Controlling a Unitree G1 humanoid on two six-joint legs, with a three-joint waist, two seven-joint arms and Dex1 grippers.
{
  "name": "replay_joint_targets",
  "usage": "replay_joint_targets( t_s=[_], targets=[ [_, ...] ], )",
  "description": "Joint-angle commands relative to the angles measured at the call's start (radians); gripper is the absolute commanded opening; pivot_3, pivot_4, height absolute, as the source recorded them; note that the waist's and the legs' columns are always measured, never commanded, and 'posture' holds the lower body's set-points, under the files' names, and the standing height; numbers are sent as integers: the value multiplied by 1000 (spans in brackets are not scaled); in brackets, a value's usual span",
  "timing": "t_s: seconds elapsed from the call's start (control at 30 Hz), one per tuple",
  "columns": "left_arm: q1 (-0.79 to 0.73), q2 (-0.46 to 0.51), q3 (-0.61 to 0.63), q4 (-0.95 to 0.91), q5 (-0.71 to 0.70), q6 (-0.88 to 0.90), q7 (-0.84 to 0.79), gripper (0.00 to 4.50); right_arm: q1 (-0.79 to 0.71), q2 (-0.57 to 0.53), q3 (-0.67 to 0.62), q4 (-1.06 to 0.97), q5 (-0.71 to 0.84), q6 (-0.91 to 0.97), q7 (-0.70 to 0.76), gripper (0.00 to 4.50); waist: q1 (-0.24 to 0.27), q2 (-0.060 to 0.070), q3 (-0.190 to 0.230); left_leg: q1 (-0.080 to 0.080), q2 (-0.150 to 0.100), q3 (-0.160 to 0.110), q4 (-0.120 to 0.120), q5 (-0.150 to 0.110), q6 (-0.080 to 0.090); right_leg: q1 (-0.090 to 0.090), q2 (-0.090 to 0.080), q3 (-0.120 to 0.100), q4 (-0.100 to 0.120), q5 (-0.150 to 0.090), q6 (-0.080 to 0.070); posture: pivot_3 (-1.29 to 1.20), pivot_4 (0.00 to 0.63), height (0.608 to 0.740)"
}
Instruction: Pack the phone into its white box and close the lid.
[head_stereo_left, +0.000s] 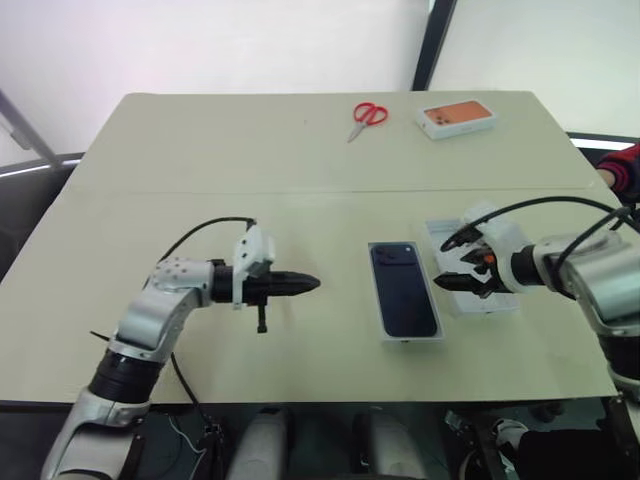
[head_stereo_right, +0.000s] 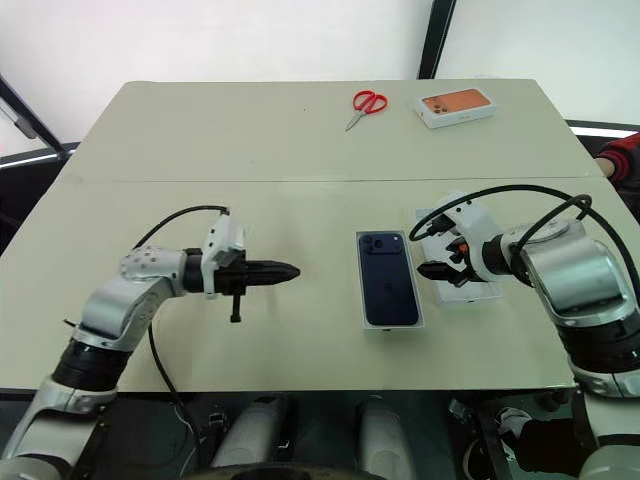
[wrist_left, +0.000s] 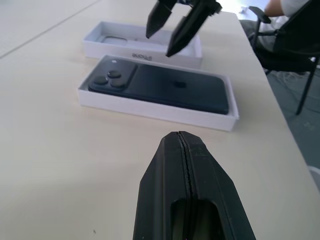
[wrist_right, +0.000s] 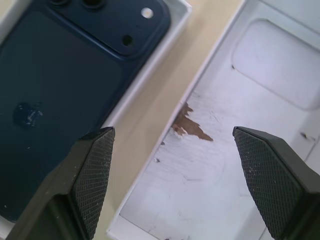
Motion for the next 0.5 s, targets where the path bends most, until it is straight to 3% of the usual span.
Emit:
replay_joint_targets(
  t_s=[0.03, 0.1, 0.2, 0.4, 0.5],
  targets=[
    [17, 24, 33, -54, -40, -20, -25, 0, -24, 27, -5, 12, 29, 45, -45, 3948, -2, 0, 0, 0, 0, 0, 0, 0, 0, 0, 0, 0, 0, 0, 0, 0, 150, 740],
    [27, 33, 35, -64, -44, -25, -25, 0, -24, 39, -4, 21, 36, 57, -67, 3948, -3, 0, 0, 0, 0, 0, 0, 0, 0, 0, 0, 0, 1, 0, 0, 0, 150, 740],
    [48, 38, 36, -91, -50, -24, -18, 0, -6, 55, 1, 15, 50, 72, -102, 3132, -5, 0, 0, 0, 0, 0, 0, 0, 0, 0, 1, 0, 0, 0, 0, 0, 150, 740],
    [54, 35, 36, -95, -42, -39, -3, 0, -17, 66, -21, 26, 73, 86, -150, 133, -7, 0, 0, 0, 1, 0, 0, 0, 0, 0, 1, 0, 1, 0, 0, 0, 150, 740],
    [54, 33, 39, -88, -37, -51, 10, 0, -30, 60, -45, 17, 91, 94, -163, 55, -7, 0, 0, 0, 1, 0, 0, 0, 1, 0, 1, 0, 1, 0, 0, 0, 150, 740]
  ],
)
